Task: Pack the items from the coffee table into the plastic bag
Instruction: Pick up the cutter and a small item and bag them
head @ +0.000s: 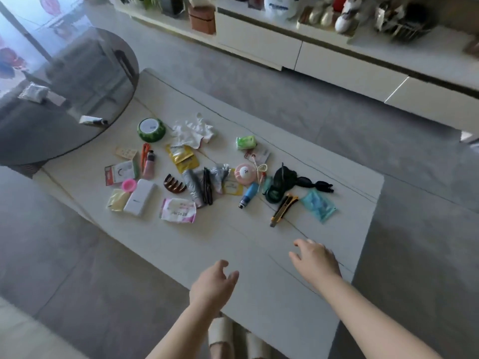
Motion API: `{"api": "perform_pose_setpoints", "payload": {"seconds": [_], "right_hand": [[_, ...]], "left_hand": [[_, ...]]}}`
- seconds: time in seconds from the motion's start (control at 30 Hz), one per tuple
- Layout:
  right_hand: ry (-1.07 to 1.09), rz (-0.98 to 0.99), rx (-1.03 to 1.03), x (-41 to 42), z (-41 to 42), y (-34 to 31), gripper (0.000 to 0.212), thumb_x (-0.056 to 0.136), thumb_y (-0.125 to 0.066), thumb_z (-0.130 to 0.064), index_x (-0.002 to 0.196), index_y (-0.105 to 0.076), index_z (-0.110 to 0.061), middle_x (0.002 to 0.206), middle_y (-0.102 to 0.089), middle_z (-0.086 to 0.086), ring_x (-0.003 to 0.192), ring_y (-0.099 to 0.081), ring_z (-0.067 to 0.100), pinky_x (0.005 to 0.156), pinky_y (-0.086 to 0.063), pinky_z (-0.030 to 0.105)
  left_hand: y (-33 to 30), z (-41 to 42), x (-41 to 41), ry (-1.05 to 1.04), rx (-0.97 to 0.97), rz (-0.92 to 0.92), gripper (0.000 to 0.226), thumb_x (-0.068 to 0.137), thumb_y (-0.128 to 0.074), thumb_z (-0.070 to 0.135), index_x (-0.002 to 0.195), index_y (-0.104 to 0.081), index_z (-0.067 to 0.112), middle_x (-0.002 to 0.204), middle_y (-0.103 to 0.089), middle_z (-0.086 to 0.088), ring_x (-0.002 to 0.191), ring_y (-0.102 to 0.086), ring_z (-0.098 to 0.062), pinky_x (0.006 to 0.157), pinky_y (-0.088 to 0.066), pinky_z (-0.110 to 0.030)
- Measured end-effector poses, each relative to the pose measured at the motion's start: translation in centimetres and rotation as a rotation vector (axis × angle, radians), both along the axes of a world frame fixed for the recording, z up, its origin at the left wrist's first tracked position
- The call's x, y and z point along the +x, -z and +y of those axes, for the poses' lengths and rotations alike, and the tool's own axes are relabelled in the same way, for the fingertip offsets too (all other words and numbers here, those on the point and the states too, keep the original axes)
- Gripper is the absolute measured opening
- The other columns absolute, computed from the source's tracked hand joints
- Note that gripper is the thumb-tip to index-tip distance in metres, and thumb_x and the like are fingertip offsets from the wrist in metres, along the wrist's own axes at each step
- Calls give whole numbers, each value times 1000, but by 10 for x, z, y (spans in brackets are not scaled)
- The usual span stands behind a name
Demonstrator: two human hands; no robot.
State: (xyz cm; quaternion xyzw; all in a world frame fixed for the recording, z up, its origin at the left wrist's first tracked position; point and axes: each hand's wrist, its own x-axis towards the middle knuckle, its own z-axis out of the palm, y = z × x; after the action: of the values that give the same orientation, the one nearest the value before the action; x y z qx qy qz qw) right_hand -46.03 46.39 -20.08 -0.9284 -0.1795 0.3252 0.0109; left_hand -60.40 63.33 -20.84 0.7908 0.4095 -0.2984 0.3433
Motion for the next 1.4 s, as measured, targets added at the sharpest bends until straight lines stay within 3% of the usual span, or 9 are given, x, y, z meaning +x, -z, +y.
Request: {"api": "perform_pose_setpoints", "payload": {"seconds": [0.27, 0.47, 0.73, 0.83, 0.97, 1.17, 1.27, 1.33, 1.4], "right_hand": [[274, 57, 52, 52, -25, 68, 45, 95, -44, -32, 138, -42, -19, 141, -44, 4, 127, -43, 22, 102, -40, 34], [284, 71, -26, 86, -42, 118, 53, 96, -45, -29, 145, -27, -19, 150, -27, 4, 133, -31, 26, 102, -38, 36], [352, -57, -18, 158, -29, 188, 65, 92, -51, -35, 147, -19, -19, 156, -15, 8, 139, -21, 30, 102, -39, 43], [303, -89, -42, 171, -17, 206, 73, 92, -53, -39, 149, -13, -19, 157, -12, 9, 142, -15, 33, 105, -36, 45], [265, -140, -145, 158, -11, 218, 80, 88, -56, -44, 148, -12, -17, 144, -35, 10, 128, -37, 32, 98, -39, 41], [123, -183, -207, 134, -9, 205, 47, 91, -51, -20, 133, -32, -11, 124, -54, 8, 108, -54, 30, 73, -46, 33], [278, -117, -118, 137, -5, 188, 33, 92, -44, -11, 125, -38, -11, 117, -56, 9, 98, -60, 31, 64, -39, 30], [383, -85, -67, 140, 2, 180, 55, 93, -43, -9, 144, -24, -18, 117, -56, 9, 88, -57, 30, 64, -38, 29], [382, -81, -82, 140, 16, 175, 81, 92, -45, -4, 150, 7, -25, 112, -56, 9, 73, -50, 24, 60, -37, 28]], "left_hand": [[72, 2, 116, 360, 78, -141, 50, 95, -47, 40, 142, -36, 26, 139, -46, 0, 124, -48, -18, 93, -47, -33], [128, 2, 185, 534, 153, -219, 65, 93, -55, 21, 149, -22, 24, 151, -30, -2, 136, -32, -23, 103, -42, -36], [190, 0, 251, 862, 391, -299, 76, 92, -53, 9, 152, -9, 29, 161, 5, -4, 148, 6, -30, 120, -7, -44], [200, 1, 259, 938, 423, -301, 80, 87, -60, 10, 150, -13, 27, 159, 0, -7, 147, -3, -30, 118, -17, -42], [203, 3, 255, 991, 478, -307, 82, 79, -67, 7, 146, -22, 22, 156, 0, -13, 140, -15, -32, 107, -34, -40], [202, 7, 241, 965, 514, -338, 65, 82, -68, 29, 137, -34, 20, 149, -22, -13, 127, -35, -31, 97, -40, -38], [192, 12, 228, 879, 442, -327, 63, 86, -62, 37, 140, -33, 22, 142, -35, -10, 125, -36, -29, 100, -38, -38], [184, 18, 218, 770, 379, -306, 67, 85, -61, 42, 142, -30, 25, 139, -39, -6, 125, -35, -26, 102, -36, -36], [179, 27, 210, 632, 319, -279, 70, 83, -61, 47, 142, -30, 29, 140, -38, -3, 126, -34, -25, 103, -36, -35]]}}
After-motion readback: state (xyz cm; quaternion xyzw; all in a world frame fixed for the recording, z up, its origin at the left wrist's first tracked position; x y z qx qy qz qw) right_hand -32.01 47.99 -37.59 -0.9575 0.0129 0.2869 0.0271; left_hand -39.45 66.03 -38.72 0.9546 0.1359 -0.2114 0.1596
